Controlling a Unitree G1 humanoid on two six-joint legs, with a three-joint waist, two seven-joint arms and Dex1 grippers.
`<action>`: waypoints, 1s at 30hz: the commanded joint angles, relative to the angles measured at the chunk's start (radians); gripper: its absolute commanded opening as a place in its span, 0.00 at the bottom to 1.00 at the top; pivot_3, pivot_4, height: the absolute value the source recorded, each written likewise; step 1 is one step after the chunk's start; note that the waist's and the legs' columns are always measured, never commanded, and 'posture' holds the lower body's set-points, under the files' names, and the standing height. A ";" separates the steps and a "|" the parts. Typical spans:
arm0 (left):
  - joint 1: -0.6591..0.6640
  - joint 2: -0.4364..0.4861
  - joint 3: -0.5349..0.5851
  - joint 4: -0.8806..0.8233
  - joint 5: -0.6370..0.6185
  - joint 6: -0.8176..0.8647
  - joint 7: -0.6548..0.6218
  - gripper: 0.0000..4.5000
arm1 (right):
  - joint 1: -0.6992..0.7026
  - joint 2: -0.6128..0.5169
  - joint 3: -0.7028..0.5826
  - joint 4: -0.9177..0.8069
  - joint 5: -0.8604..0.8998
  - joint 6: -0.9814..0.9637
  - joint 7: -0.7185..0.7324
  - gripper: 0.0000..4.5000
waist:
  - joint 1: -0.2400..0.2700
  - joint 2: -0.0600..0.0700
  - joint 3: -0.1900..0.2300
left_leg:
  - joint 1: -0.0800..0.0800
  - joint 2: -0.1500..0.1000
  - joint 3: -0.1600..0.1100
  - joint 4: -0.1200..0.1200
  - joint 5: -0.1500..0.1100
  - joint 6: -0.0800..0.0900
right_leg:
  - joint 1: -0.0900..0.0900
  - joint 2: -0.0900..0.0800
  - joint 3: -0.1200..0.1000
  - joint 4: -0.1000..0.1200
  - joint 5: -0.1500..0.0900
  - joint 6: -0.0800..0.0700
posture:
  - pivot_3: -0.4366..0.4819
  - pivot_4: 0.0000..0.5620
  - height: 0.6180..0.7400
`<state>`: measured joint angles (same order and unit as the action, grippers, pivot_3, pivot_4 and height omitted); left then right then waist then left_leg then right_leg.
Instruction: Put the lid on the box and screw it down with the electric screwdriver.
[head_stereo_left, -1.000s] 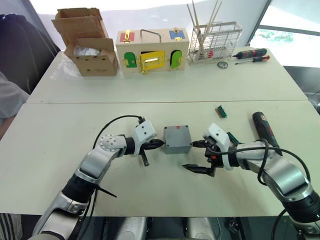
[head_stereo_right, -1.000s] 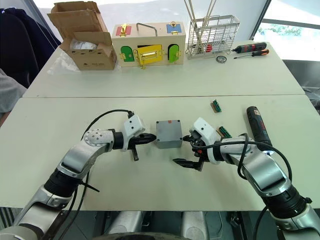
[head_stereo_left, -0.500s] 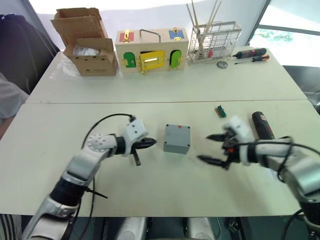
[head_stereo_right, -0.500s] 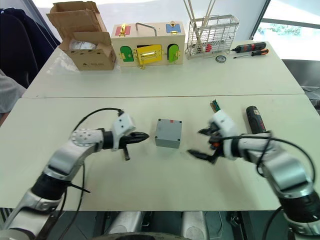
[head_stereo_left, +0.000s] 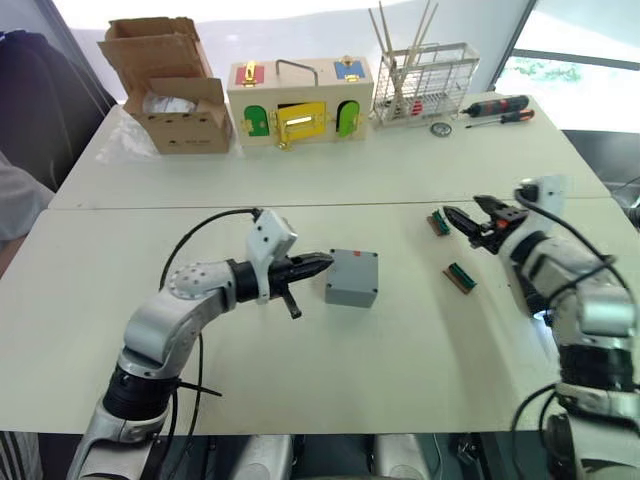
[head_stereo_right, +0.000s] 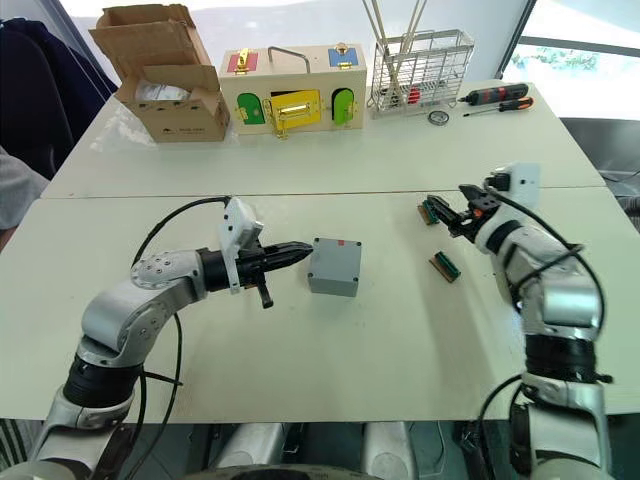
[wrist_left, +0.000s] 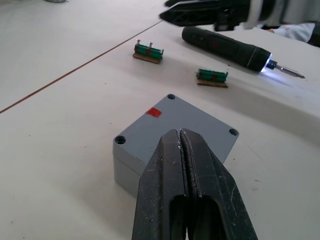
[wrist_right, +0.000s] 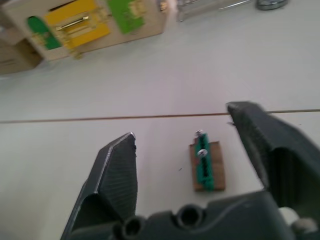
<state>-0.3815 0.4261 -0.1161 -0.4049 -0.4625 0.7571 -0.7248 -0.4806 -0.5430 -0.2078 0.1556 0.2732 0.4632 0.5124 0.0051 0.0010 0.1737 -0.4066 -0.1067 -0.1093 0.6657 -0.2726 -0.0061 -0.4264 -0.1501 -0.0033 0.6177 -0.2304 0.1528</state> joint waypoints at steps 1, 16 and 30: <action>-0.006 0.007 -0.007 -0.029 0.004 -0.021 0.011 0.00 | -0.040 0.017 0.019 0.076 -0.031 -0.106 0.008 0.55 | 0.001 0.000 0.000 | 0.000 0.000 0.000 0.000 0.000 0.000 | 0.000 0.000 0.000 0.000 0.000 0.000 | 0.48 0.27 1.00; 0.025 0.034 -0.018 -0.044 0.005 -0.030 0.029 0.00 | -0.086 0.022 0.061 0.236 -0.078 -0.207 0.020 0.55 | -0.017 0.000 0.000 | 0.000 0.000 0.000 0.000 0.000 0.000 | 0.000 0.000 0.000 0.000 0.000 0.000 | 0.48 0.27 1.00; 0.021 0.037 -0.028 -0.027 0.023 -0.050 0.029 0.00 | -0.105 0.037 0.061 0.269 -0.078 -0.198 0.015 0.01 | -0.018 0.000 0.000 | 0.000 0.000 0.000 0.000 0.000 0.000 | 0.000 0.000 0.000 0.000 0.000 0.000 | 0.48 0.27 1.00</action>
<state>-0.3536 0.4550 -0.1453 -0.4090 -0.4441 0.7290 -0.6950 -0.5610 -0.5137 -0.1374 0.4365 0.1895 0.2767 0.5316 -0.0124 0.0011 0.1737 -0.4067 -0.1067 -0.1097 0.6653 -0.2725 -0.0062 -0.4265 -0.1499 -0.0032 0.6173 -0.2304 0.1528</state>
